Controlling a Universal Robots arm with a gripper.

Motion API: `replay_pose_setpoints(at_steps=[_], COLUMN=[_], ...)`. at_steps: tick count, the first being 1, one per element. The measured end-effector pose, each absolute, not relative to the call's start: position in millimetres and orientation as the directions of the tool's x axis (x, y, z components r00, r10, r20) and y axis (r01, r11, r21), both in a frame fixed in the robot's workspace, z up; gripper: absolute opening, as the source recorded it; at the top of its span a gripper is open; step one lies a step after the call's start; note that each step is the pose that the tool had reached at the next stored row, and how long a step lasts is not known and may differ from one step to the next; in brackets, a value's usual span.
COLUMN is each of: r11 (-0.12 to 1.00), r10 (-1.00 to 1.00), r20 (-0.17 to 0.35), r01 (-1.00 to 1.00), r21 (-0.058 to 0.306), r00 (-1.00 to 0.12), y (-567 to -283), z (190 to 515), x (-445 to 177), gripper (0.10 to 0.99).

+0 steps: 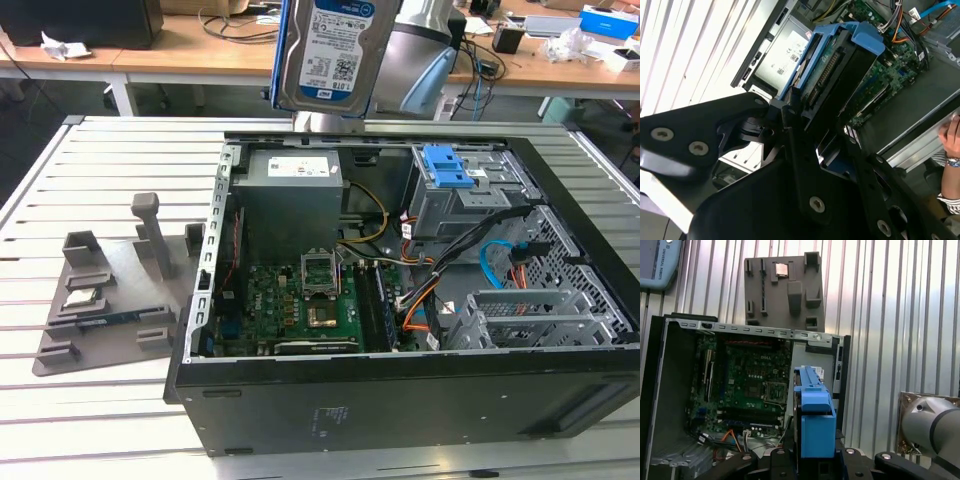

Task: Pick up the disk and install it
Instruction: 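Pick up the disk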

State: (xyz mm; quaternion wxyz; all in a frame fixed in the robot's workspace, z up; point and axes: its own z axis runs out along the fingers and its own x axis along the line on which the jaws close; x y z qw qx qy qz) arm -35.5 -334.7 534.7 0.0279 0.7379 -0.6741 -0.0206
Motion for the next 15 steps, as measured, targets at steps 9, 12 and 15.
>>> replay_pose_setpoints(at_steps=[9, 12, 15], r11=[-0.090, -0.087, -0.070], r10=[-0.996, -0.996, -0.997], r20=[0.007, 0.007, 0.007], r01=[-0.994, -0.994, -0.995], r21=[0.069, 0.069, 0.069], r00=[0.090, 0.088, 0.071], y=[-335, -335, -335], z=[515, 509, 504], x=[-24, -20, -18], gripper=[0.365, 0.365, 0.365])
